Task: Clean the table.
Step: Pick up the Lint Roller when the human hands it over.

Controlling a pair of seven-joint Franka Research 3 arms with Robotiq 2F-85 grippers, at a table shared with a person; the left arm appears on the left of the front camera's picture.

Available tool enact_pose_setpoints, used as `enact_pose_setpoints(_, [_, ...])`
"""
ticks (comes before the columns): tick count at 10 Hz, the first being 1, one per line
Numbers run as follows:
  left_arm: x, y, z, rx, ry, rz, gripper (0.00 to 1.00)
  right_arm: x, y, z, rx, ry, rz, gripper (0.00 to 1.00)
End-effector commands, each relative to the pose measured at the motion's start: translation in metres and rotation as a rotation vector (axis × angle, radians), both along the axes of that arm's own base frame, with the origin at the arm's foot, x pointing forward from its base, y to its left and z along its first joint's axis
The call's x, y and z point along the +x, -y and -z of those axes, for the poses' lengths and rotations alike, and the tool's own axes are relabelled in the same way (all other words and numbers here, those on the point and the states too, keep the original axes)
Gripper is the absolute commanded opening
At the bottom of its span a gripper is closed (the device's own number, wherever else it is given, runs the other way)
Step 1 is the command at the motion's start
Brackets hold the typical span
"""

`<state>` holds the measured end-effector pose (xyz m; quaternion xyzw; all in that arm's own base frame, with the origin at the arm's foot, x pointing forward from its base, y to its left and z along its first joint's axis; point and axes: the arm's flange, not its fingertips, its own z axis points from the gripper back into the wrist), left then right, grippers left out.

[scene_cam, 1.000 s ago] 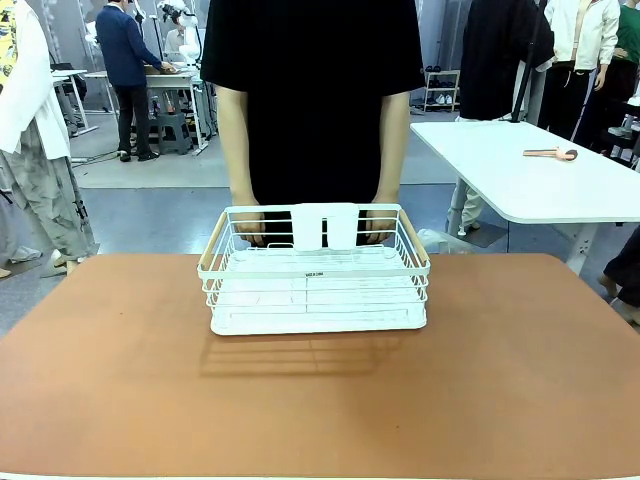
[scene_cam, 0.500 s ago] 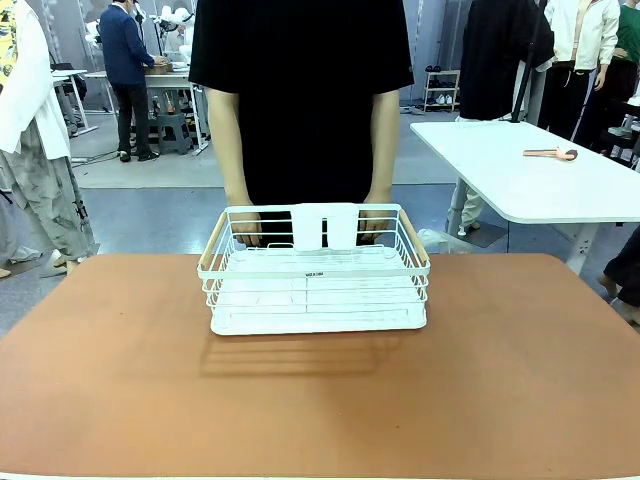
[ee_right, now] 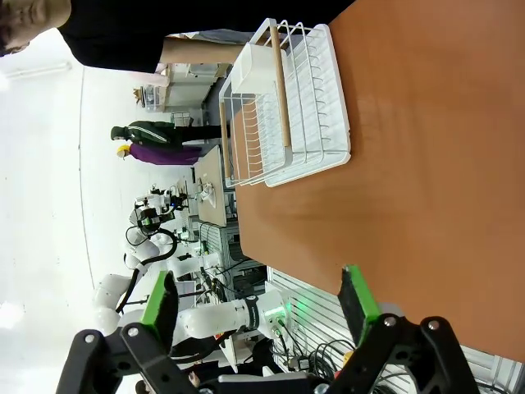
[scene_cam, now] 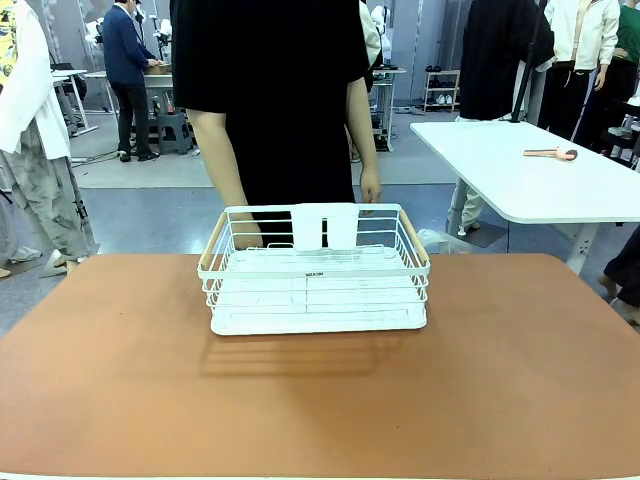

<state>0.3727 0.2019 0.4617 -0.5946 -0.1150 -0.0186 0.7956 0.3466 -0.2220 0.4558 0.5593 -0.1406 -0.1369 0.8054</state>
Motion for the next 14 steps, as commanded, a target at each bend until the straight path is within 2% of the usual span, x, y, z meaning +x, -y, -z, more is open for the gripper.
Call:
enact_pose_setpoints(1, [-0.0013,-0.0021,-0.0004,-0.004,0.002,-0.003,1.0,-0.0009,0.0,-0.0019,0.004,0.003,0.001,1.0])
enact_pose_setpoints(14, [-0.0013,-0.0021,-0.0004,-0.004,0.002,-0.003,1.0,-0.0009,0.0,-0.0019,0.004,0.003,0.001,1.0])
